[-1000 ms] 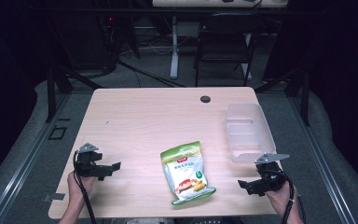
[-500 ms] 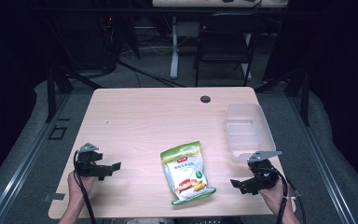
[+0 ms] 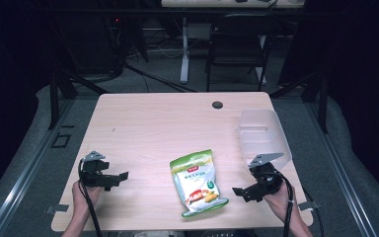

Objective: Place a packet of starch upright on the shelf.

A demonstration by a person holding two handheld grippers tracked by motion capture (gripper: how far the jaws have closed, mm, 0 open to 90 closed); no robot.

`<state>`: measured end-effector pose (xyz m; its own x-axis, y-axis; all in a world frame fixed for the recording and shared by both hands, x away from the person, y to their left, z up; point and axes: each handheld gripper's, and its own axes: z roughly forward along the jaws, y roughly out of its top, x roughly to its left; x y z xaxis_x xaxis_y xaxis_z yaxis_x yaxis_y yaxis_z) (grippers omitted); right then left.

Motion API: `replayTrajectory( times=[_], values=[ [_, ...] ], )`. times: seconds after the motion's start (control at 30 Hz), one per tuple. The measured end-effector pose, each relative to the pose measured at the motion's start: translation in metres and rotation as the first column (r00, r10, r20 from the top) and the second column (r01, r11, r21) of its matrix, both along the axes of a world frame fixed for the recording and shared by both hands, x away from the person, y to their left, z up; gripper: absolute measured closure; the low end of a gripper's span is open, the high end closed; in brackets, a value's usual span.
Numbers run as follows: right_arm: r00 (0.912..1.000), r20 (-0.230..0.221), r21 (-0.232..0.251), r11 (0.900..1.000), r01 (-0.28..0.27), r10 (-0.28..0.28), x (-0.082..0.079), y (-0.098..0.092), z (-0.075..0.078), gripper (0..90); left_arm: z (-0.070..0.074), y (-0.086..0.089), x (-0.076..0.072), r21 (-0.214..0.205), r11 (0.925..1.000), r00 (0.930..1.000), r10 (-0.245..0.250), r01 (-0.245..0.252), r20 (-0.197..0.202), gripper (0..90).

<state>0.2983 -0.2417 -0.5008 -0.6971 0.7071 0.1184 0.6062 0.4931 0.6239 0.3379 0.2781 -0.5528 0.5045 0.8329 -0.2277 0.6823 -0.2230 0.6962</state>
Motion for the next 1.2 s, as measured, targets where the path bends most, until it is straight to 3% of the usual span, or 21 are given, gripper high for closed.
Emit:
replayTrajectory(
  times=[0.23, 0.67, 1.03, 1.1, 1.2],
  values=[
    [0.9993, -0.025, 0.043, 0.9987, -0.028, 0.03, 0.017, 0.021, 0.005, 1.9, 0.0, 0.001, 0.0, -0.005, 1.0, 1.0, -0.003, 0.003, -0.001, 1.0],
    [0.998, -0.047, 0.021, 0.999, -0.04, 0.041, 0.049, 0.057, -0.004, 3.8, 0.0, 0.001, 0.0, -0.011, 0.9999, 1.0, -0.002, 0.002, 0.003, 0.8],
    [0.9936, -0.11, 0.032, 0.9992, -0.023, 0.026, 0.068, 0.065, -0.017, 7.9, 0.001, -0.001, 0.001, -0.001, 1.0, 1.0, -0.009, 0.009, 0.002, 0.8],
    [0.993, -0.116, 0.055, 0.9983, -0.018, 0.025, 0.072, 0.067, -0.021, 9.6, 0.0, -0.001, 0.0, -0.007, 1.0, 1.0, -0.004, 0.004, 0.0, 0.8],
    [0.9919, -0.124, 0.044, 0.9988, -0.022, 0.027, 0.075, 0.069, -0.022, 11.6, 0.001, 0.0, 0.001, -0.004, 0.9999, 0.9998, -0.014, 0.014, -0.011, 0.9]
  ],
)
